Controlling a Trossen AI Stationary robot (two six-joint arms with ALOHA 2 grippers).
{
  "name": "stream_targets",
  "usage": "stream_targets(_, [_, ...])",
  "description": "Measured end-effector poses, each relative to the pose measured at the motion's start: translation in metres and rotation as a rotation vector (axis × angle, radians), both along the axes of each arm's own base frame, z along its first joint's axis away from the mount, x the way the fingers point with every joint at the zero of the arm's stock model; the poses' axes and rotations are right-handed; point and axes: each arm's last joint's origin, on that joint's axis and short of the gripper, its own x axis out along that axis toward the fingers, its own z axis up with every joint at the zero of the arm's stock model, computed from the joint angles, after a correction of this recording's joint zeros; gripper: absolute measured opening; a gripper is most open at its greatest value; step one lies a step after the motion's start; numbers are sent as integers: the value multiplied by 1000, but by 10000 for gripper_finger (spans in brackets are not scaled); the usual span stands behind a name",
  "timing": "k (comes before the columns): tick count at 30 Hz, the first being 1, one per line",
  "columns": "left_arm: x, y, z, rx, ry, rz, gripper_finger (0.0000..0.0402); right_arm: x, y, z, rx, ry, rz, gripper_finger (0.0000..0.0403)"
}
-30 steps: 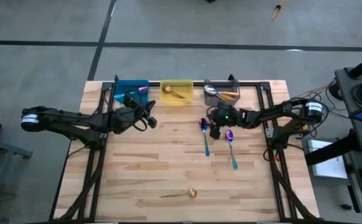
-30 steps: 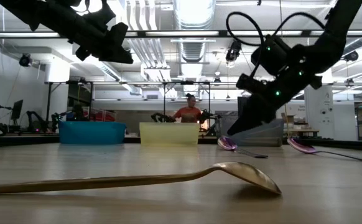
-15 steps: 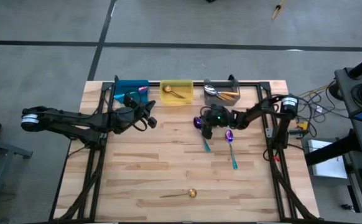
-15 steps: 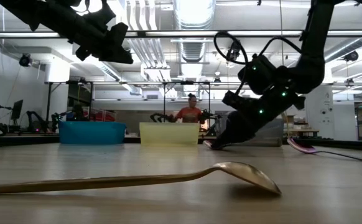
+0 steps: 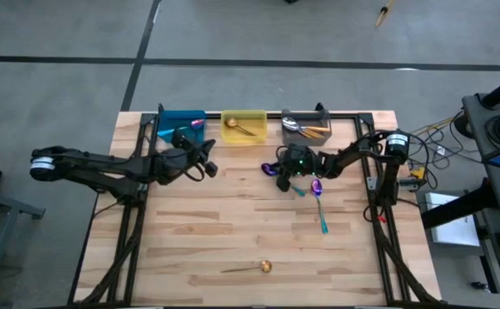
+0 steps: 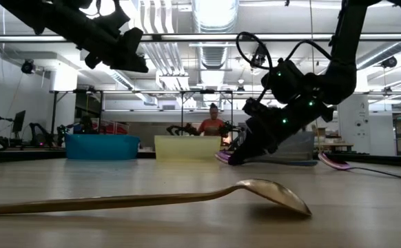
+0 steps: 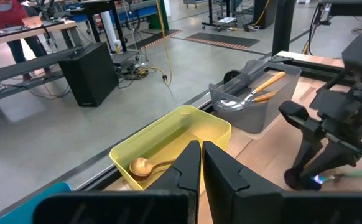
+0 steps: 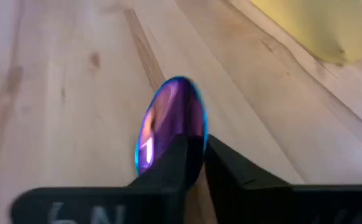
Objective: Sort silverware by color (type)
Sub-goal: Put the blue spoon into the blue bin
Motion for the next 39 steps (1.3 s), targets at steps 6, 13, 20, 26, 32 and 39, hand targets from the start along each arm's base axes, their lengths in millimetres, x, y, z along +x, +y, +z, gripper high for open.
stream_targets(6, [11,0,-13,-57,-10,18,0,4,0,10,-1,-103,13,13])
stream_targets(13, [28,-5,-36,-126,-18,17,0,8,5,32,-39,-220,40,8])
stream_targets(20, [45,-23,-46,-121,-71,-87,0,13,11,56,-120,-397,77,8])
stream_targets(26, [54,-44,-43,-95,-131,-254,0,17,20,80,-212,-596,115,8])
stream_targets(32, [52,-58,-22,0,-190,-443,0,16,31,101,-311,-806,145,8])
stream_targets(39, [36,-56,8,108,-244,-499,0,18,42,118,-443,-917,68,8])
